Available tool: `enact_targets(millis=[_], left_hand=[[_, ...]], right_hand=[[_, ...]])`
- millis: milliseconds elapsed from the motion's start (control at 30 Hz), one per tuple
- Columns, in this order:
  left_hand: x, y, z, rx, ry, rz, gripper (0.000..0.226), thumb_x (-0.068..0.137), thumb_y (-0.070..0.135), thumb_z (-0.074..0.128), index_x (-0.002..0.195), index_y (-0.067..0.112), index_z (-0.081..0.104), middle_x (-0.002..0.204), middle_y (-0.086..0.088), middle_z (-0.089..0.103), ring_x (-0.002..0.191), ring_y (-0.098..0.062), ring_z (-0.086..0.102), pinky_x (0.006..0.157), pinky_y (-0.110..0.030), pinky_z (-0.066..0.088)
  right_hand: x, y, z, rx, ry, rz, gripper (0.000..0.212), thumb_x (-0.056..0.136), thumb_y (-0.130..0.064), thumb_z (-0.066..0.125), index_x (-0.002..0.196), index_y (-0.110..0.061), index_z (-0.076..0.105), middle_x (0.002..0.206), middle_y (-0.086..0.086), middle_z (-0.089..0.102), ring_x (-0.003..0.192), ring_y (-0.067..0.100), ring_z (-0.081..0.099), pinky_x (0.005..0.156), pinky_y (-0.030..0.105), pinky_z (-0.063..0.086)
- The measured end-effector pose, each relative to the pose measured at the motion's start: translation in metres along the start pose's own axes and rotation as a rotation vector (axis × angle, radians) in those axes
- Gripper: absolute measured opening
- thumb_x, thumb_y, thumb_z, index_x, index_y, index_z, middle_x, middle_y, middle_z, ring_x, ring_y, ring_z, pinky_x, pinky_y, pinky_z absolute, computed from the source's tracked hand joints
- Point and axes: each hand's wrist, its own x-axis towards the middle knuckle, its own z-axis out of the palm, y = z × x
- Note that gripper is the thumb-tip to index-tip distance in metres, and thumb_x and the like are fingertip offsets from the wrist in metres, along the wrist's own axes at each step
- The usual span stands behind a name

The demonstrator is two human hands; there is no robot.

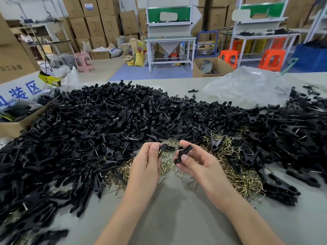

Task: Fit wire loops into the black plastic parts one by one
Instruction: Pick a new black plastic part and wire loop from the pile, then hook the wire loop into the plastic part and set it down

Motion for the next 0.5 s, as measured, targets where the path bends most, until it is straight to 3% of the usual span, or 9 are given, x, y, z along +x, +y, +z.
enact_targets(millis=[133,267,333,400,500], left_hand=[[-0.0018,-0.0019,0.0047,-0.078,-0.155,-0.066,0.028,0.107,0.022,0.042,0.103,0.037,0.065,0.060,0.013,0.047,0.056,-0.006,0.046,0.057,-0.029,0.048],[-0.0065,0.0013,0.0065,-0.020,-0.209,0.003,0.029,0.109,0.026,0.037,0.107,0.040,0.062,0.082,0.010,0.064,0.076,-0.010,0.060,0.073,-0.028,0.047],[-0.0070,0.0016,0.0082,0.015,-0.170,0.026,0.035,0.109,0.030,0.037,0.105,0.057,0.060,0.097,0.020,0.064,0.090,0.000,0.062,0.082,-0.019,0.044],[-0.0059,0.0028,0.0079,0.083,-0.133,0.040,0.042,0.107,0.034,0.041,0.105,0.074,0.054,0.095,0.032,0.056,0.088,0.011,0.057,0.080,-0.009,0.041],[-0.0037,0.0009,0.0082,0.017,-0.122,0.032,0.028,0.103,0.033,0.047,0.115,0.054,0.061,0.096,0.034,0.065,0.090,0.010,0.059,0.085,-0.013,0.046]], right_hand=[[0.0000,0.0002,-0.0002,-0.011,-0.004,0.004,0.039,0.096,0.005,0.059,0.126,-0.020,0.067,0.110,0.011,0.074,0.108,0.023,0.072,0.087,0.025,0.058],[-0.0008,-0.0021,-0.0003,-0.022,-0.009,-0.005,0.037,0.098,0.005,0.058,0.127,-0.017,0.066,0.112,0.010,0.075,0.106,0.024,0.073,0.088,0.026,0.058],[-0.0011,-0.0036,-0.0005,-0.026,-0.001,-0.019,0.035,0.098,0.003,0.059,0.126,-0.015,0.067,0.112,0.010,0.075,0.105,0.021,0.073,0.086,0.026,0.059],[-0.0010,-0.0047,-0.0012,-0.033,0.016,-0.031,0.032,0.096,0.001,0.061,0.124,-0.014,0.068,0.112,0.011,0.074,0.103,0.020,0.074,0.083,0.026,0.059],[-0.0020,-0.0057,-0.0023,-0.056,0.002,-0.040,0.031,0.096,0.000,0.063,0.122,-0.015,0.070,0.111,0.009,0.075,0.103,0.019,0.073,0.083,0.024,0.059]])
